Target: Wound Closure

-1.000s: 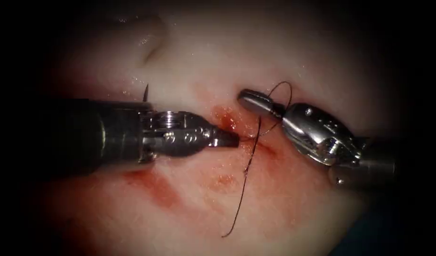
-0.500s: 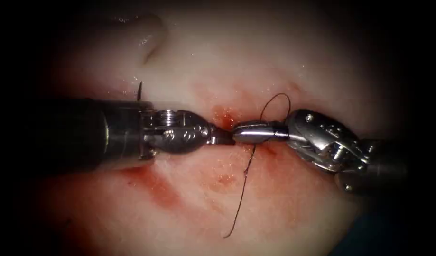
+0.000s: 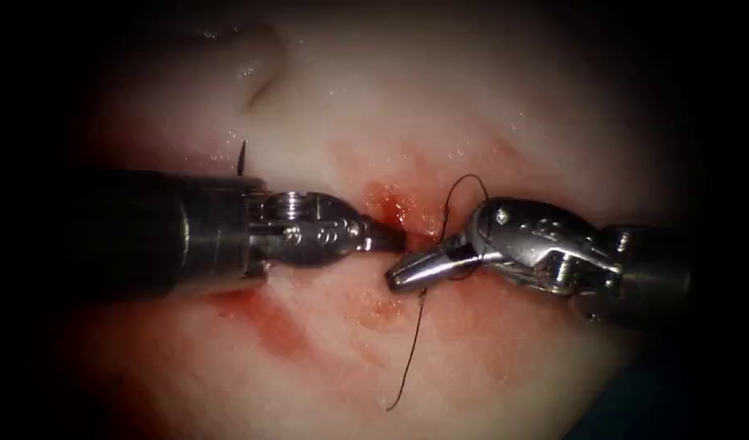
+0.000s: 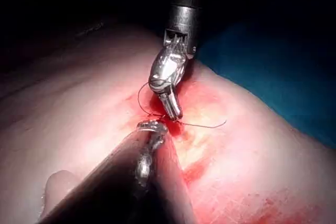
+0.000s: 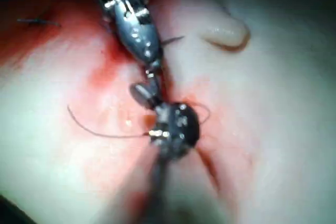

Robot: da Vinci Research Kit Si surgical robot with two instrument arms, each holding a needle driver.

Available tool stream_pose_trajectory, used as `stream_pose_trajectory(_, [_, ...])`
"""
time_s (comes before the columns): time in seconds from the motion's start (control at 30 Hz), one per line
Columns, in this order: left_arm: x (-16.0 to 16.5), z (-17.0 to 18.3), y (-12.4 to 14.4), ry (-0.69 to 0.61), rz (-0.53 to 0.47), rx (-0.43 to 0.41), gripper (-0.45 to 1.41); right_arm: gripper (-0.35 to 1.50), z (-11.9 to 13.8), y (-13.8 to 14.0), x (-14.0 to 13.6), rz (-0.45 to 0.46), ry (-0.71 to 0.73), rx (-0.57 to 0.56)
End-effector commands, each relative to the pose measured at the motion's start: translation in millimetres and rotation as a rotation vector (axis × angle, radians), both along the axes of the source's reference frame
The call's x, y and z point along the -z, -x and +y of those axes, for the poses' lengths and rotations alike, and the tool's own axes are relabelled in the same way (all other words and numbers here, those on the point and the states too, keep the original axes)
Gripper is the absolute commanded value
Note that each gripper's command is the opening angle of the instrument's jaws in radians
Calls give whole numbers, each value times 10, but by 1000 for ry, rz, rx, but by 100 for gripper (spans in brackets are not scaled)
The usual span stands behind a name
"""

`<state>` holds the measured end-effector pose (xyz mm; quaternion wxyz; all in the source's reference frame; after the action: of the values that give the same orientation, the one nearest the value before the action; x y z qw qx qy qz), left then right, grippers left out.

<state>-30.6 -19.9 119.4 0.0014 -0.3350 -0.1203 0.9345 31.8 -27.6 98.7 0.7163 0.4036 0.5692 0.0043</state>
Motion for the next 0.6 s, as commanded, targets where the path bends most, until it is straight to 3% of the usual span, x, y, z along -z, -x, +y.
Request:
stream_pose_trajectory(0.03, [-6,-1,5,1,0,0,-45,61,-3,-8,-1,5,2,9])
stream_pose_trajectory(0.2, [-6,-1,5,-1,-3,-3,-45,71,-15,-10,8,56,4,110])
stream_pose_trajectory(0.37, [-7,-3,4,0,-1,-6,-45,63,-37,-16,20,90,27,233])
stream_pose_trajectory(0.6, [-13,-8,4,-3,4,-18,-45,52,-54,-24,10,91,66,298])
